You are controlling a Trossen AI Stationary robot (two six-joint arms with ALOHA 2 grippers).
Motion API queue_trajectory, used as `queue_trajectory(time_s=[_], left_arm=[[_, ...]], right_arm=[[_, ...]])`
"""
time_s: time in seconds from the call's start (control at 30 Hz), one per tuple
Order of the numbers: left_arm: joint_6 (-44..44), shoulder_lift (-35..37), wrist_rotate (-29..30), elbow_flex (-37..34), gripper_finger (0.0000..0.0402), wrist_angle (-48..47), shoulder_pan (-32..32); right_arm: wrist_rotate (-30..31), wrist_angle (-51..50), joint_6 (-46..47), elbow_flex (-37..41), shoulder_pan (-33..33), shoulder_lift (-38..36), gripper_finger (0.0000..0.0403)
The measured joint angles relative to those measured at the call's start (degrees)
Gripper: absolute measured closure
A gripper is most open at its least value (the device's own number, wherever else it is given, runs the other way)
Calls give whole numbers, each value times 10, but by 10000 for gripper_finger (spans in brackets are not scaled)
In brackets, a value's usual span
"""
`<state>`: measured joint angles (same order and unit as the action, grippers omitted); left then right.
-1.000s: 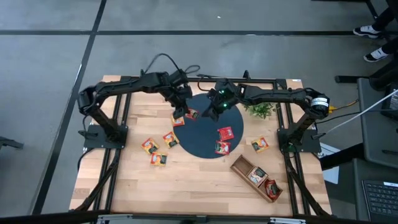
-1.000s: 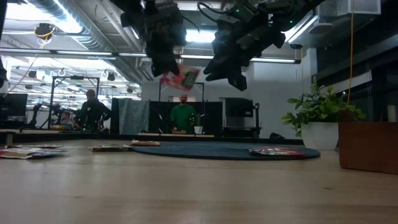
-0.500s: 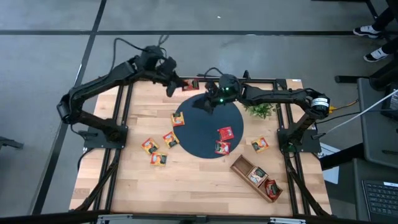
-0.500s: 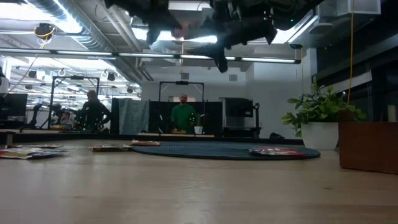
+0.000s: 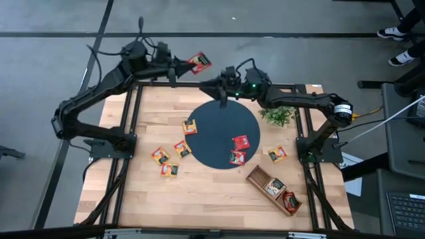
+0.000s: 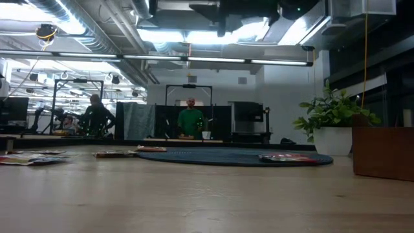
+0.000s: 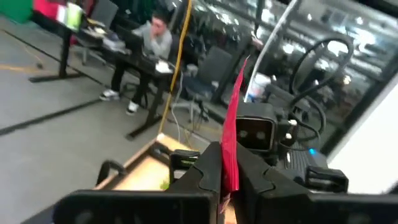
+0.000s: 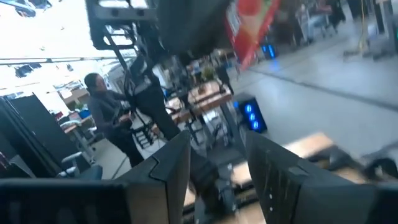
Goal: Pick & Place Tea
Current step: Put the red tea bag into the right section of the wooden organizer
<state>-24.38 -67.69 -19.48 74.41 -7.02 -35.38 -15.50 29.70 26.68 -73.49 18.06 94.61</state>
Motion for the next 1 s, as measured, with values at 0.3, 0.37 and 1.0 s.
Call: queue_trajectory(time_s=[0.3, 0.37, 1.0], left_arm=[[-38, 9, 14, 0, 390, 0, 1], [-43, 9, 12, 0, 389, 0, 4], [-43, 26, -22, 0, 389, -5, 9]], right_arm=[[16, 6, -26, -44, 8, 0, 246], [27, 6, -17, -48, 13, 0, 246], [29, 67, 15, -48, 31, 0, 246]])
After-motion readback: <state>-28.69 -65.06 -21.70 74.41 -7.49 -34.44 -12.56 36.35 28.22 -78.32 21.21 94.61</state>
